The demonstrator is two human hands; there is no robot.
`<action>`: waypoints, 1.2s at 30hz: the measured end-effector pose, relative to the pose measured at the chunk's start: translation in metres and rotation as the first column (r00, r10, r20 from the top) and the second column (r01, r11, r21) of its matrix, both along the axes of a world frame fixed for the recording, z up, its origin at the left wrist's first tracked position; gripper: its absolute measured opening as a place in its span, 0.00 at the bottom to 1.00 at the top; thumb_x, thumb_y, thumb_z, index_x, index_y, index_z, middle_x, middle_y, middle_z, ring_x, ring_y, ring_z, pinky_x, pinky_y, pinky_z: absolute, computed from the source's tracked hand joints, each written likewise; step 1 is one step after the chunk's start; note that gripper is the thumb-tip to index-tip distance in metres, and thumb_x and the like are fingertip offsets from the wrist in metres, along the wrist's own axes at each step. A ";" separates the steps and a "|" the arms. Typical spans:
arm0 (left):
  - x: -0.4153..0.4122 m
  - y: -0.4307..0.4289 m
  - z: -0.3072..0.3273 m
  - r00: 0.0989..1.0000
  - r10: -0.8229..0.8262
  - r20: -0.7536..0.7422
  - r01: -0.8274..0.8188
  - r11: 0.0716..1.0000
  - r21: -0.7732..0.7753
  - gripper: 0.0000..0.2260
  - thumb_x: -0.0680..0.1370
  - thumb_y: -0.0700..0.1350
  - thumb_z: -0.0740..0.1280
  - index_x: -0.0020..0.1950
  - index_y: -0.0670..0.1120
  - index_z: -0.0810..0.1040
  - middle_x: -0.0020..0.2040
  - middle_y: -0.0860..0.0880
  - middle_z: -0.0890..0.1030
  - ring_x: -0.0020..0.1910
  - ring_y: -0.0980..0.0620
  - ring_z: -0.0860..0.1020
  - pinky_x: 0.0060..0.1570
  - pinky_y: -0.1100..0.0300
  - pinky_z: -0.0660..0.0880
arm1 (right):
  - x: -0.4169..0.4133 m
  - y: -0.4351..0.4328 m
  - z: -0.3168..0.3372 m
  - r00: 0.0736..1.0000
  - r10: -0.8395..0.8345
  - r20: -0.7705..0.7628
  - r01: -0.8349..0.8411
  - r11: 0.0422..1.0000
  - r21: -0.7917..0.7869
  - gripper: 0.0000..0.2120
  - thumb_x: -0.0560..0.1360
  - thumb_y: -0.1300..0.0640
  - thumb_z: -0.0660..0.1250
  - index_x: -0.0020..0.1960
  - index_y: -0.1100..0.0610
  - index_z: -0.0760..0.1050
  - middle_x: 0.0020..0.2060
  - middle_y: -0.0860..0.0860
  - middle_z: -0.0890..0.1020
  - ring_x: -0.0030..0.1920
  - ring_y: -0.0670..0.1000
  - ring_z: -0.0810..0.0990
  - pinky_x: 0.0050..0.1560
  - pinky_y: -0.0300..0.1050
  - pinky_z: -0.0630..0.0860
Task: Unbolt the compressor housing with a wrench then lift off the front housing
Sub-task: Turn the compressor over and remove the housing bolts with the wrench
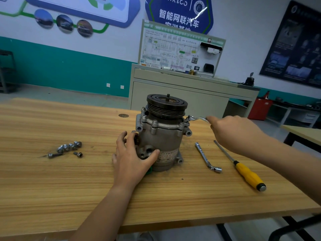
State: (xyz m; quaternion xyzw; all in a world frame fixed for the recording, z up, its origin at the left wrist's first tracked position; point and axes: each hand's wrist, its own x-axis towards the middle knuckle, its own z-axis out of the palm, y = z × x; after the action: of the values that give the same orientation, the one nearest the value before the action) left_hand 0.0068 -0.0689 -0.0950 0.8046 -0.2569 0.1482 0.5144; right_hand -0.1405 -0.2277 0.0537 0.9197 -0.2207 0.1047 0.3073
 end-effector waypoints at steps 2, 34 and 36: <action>0.000 0.000 0.000 1.000 0.006 0.005 -0.007 1.000 0.004 0.38 0.65 0.63 0.69 0.70 0.49 0.63 0.73 0.49 0.57 0.70 0.47 0.62 0.66 0.42 0.63 | 0.004 0.005 0.001 0.999 -0.013 -0.033 0.011 0.999 -0.047 0.18 0.78 0.63 0.57 0.67 0.55 0.61 0.28 0.49 0.65 0.26 0.45 0.64 0.22 0.37 0.57; 0.000 -0.001 -0.001 1.000 -0.017 -0.013 0.017 1.000 0.005 0.39 0.65 0.65 0.66 0.71 0.50 0.62 0.68 0.48 0.66 0.66 0.47 0.66 0.64 0.41 0.64 | 0.043 -0.027 0.029 0.802 0.156 0.576 -0.346 0.908 0.235 0.14 0.81 0.56 0.52 0.63 0.61 0.67 0.33 0.54 0.74 0.31 0.56 0.72 0.30 0.46 0.65; 0.001 -0.001 -0.002 1.000 -0.012 -0.009 0.012 1.000 0.004 0.39 0.65 0.65 0.67 0.71 0.50 0.62 0.68 0.48 0.66 0.66 0.46 0.67 0.64 0.41 0.65 | 0.024 -0.018 0.026 0.916 0.105 0.386 -0.225 0.934 0.278 0.12 0.81 0.58 0.53 0.61 0.59 0.69 0.32 0.51 0.72 0.30 0.52 0.71 0.27 0.44 0.65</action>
State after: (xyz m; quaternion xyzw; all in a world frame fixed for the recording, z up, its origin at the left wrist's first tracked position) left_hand 0.0081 -0.0700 -0.0968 0.8047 -0.2598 0.1408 0.5148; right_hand -0.1170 -0.2460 0.0795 0.9368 -0.2085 0.2629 0.0992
